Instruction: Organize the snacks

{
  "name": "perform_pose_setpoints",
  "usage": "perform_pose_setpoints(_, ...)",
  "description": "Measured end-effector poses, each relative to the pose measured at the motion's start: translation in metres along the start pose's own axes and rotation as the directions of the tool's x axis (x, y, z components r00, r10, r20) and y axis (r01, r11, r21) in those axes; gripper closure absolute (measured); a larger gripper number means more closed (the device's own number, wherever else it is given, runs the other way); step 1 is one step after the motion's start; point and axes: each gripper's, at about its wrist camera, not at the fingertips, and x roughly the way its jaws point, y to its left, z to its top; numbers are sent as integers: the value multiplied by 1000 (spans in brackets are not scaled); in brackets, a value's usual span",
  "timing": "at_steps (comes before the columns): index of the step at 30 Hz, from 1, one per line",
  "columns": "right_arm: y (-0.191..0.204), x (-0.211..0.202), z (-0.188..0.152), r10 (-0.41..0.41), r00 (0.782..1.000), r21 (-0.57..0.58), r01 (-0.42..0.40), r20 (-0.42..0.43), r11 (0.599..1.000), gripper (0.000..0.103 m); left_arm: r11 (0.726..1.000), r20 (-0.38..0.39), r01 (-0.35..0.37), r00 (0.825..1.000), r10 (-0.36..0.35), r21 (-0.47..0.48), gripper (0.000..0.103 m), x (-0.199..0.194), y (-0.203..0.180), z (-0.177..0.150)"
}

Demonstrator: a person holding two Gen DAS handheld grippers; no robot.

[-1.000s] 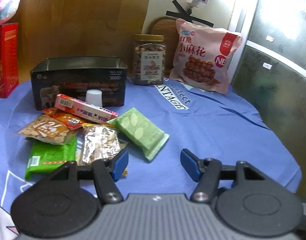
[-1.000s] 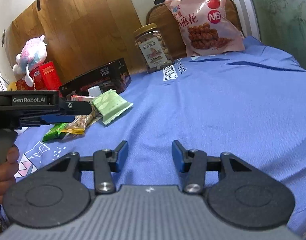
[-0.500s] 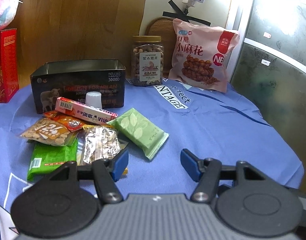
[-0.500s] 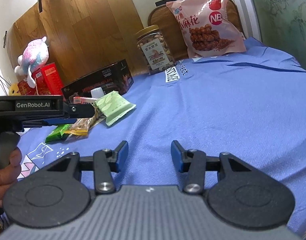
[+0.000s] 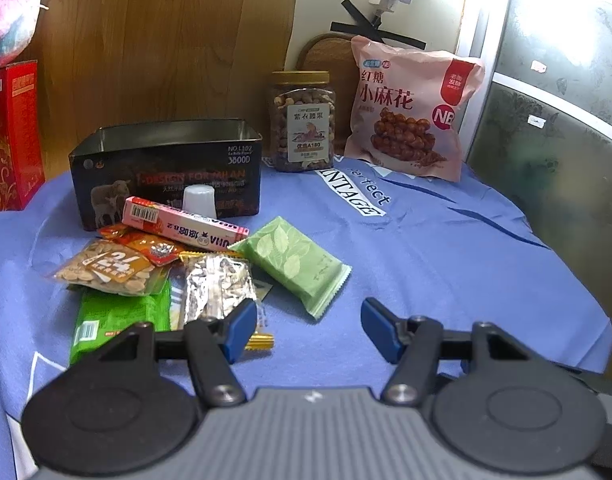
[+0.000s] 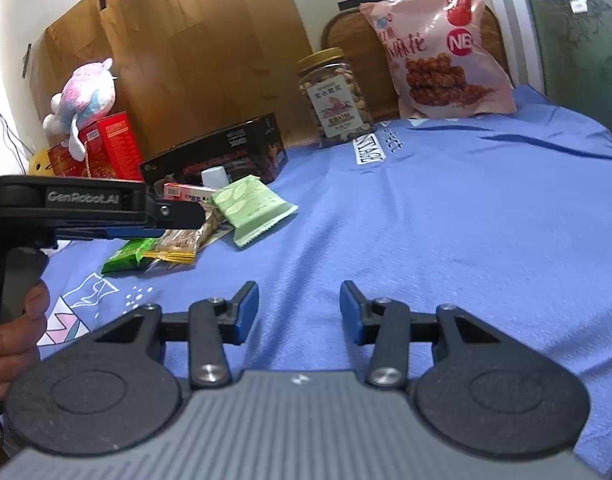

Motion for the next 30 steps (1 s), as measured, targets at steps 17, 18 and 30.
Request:
perform_pose_setpoints(17,16,11,1,16,999,-35,-17,-32,999,73,1000,-44,-4,999,4,-4,44,4,24,-7)
perform_pose_setpoints(18,16,13,1,18,999,-37,-19,-37,999,74,1000,-50,-2,999,2,-3,44,4,26,-9)
perform_pose_setpoints(30,21,21,7,5,999,-16,-6,-40,1000,75,997,11,-29,999,30,-74,44,-14,63,-3)
